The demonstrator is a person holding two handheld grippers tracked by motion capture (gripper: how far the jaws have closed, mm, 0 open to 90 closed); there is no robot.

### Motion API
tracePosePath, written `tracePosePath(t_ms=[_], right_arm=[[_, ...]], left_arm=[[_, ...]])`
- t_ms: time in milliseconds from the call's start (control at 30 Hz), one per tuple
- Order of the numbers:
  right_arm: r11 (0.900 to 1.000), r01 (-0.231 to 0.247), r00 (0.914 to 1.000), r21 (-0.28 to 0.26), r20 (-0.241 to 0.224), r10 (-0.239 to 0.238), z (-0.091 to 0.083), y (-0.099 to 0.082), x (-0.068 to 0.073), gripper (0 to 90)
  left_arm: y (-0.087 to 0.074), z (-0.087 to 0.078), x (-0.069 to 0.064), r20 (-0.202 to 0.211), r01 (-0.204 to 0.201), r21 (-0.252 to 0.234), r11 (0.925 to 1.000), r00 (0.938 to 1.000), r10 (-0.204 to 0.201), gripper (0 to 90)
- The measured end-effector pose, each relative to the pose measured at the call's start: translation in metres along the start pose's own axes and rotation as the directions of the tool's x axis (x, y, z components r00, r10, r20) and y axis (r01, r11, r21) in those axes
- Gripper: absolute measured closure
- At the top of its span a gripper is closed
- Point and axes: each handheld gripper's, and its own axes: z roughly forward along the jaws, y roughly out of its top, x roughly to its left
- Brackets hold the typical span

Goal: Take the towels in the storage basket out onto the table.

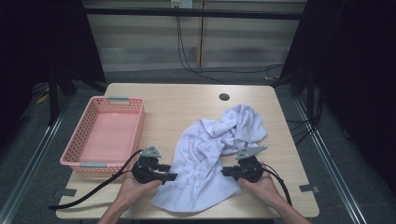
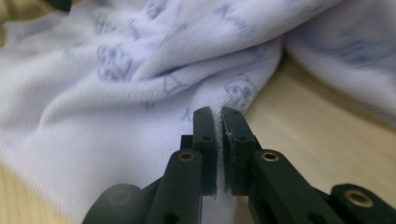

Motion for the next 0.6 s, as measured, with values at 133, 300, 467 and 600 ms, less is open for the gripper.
tracePosePath(t_ms=[133,300,467,600], right_arm=[[0.9979,-0.028,0.9953,-0.057,0.091,0.034,-0.031,0.002,-0.019,86.0],[0.9942,-0.001,0.9754,-0.107,0.219,0.024,-0.068,0.004,-0.029,85.9],[0.9973,0.04,0.9847,-0.061,0.172,-0.029,-0.057,-0.001,-0.011,83.4],[0.9989,0.042,0.9919,0.021,0.12,-0.044,-0.029,-0.016,-0.006,71.9]], left_arm=[[-0.002,0.01,-0.007,0.003,-0.043,0.052,0.9977,0.9991,0.043,54.3],[0.01,0.023,-0.016,-0.038,-0.105,0.074,0.9917,0.9934,0.108,58.4],[0.013,0.026,-0.015,-0.04,-0.092,0.068,0.9935,0.9947,0.094,58.5],[0.009,0.019,-0.008,-0.06,-0.076,0.064,0.995,0.995,0.08,61.4]])
